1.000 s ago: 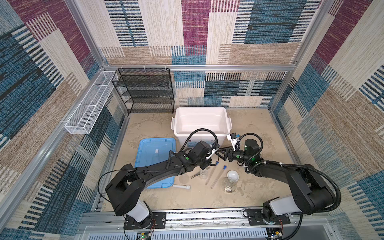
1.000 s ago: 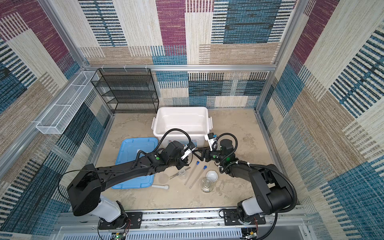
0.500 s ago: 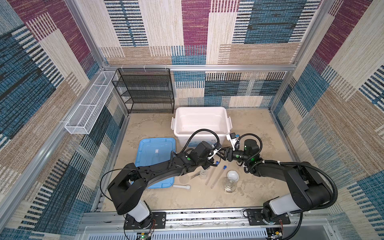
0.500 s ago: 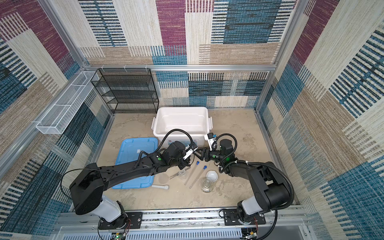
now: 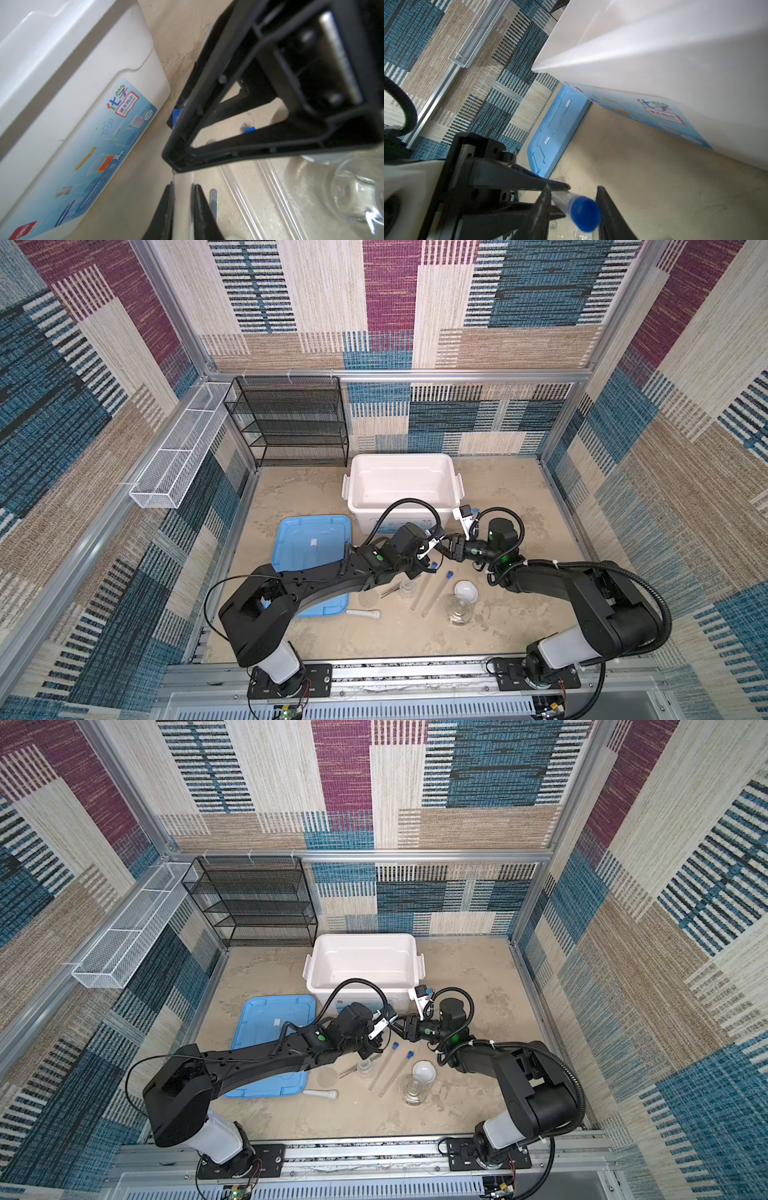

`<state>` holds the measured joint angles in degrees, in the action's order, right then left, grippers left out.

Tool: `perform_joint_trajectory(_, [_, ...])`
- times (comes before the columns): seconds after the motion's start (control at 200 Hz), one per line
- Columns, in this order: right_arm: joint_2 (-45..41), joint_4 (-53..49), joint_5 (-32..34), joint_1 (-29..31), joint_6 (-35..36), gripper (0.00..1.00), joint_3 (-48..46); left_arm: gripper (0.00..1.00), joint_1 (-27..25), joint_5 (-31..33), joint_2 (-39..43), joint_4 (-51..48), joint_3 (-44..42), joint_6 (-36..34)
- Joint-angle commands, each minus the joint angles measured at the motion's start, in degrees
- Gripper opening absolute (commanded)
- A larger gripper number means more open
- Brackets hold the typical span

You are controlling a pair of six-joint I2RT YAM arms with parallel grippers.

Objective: Organize the chemistry lab equipment
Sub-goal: 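Close the right gripper on the test tube's blue cap beside the left gripper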

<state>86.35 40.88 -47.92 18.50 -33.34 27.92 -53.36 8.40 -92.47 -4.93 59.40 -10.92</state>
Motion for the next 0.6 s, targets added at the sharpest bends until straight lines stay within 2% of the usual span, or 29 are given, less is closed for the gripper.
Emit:
perform_joint_trajectory(0.0, [0.1,2.7,-1.0,0.0,-1.0,0.38,0.1,0.14,0.0,-0.3,-0.3,2.2,0.2,-1.3])
perform_joint_trajectory(0.446, [-0.2,2.5,-0.8,0.0,-1.2,0.24,-0.3,0.14,0.0,0.8,-0.9,3.7,0.1,-1.0])
perform_joint_trajectory(0.596, [-0.3,1.4,0.0,0.0,-0.7,0.22,-0.3,0.17,0.0,1.3,-1.0,3.6,0.1,-0.9])
